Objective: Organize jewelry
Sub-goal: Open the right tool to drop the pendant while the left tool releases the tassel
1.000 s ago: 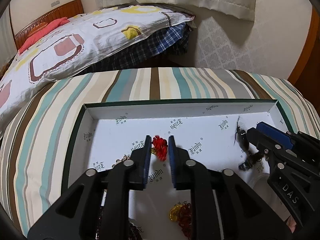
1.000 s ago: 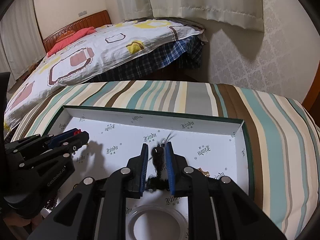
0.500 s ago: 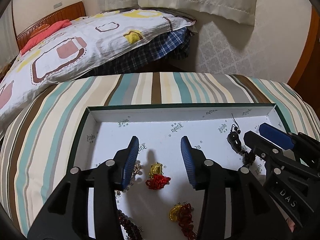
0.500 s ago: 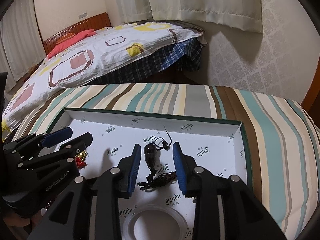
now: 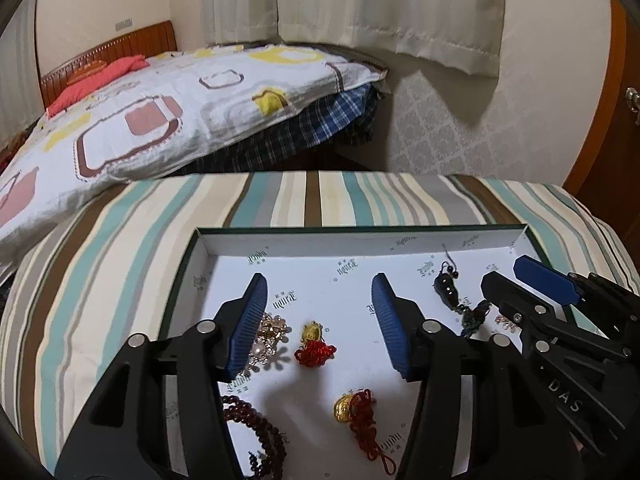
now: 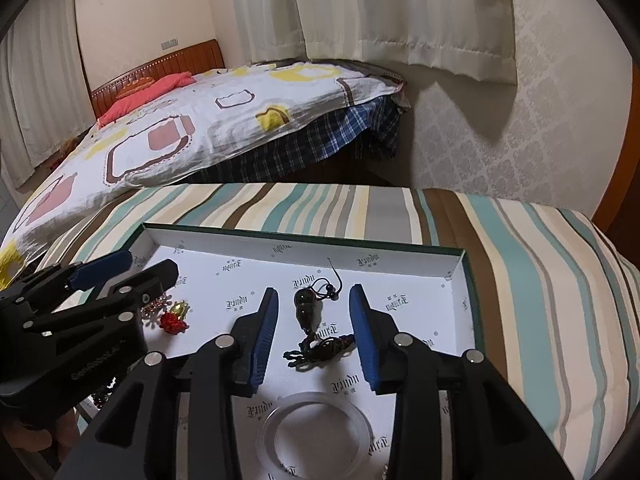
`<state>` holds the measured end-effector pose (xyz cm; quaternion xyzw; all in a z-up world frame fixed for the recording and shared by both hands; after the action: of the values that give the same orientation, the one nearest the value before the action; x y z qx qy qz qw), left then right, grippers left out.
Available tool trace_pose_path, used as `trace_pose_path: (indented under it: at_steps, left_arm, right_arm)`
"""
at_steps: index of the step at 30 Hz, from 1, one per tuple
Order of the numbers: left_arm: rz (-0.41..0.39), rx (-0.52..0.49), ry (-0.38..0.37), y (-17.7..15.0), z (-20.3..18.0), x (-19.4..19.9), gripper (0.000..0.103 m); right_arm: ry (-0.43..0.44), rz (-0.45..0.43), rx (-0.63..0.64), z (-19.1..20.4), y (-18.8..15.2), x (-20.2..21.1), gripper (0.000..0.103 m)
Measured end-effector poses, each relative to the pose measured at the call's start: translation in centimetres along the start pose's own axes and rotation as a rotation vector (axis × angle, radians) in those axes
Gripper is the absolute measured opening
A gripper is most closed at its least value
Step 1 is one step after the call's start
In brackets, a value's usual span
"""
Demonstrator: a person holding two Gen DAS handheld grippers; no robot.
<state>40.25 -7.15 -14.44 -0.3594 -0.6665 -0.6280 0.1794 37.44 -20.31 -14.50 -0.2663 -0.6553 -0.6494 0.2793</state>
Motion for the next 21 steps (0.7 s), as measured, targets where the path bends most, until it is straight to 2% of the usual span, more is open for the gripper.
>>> trace_pose_path:
  at_steps: [12, 15, 21]
  left_arm:
    - [-0.085, 0.002, -0.003, 0.6, -0.8, 4.9, 0.060]
    - [-0.122, 0.010, -0.005, 0.8, -1.0, 6.8, 0.067]
    - [-0.202, 0.008, -0.005, 0.3, -1.5, 10.8, 0.070]
  right_arm:
    - [-0.018, -0.075, -0.014, -1.2, 0.4, 4.1, 0.048]
    - [-0.024, -0.097, -0.019, -1.8, 0.4, 5.6, 0.050]
    - [-0.046, -0.140, -0.024, -3.0, -0.1, 8.4, 0.054]
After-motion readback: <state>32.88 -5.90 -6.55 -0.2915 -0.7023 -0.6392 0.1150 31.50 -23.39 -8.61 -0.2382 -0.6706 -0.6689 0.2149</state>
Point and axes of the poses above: each gripper's, at about its wrist camera, not at the fingertips, and x roughly against the way its jaws point, z to its left, y to its top, the point moved 7 cm from there along -x, roughly the way its jaws point, and after that the axes turned 11 degrees about -y, right-handed, at the moved point
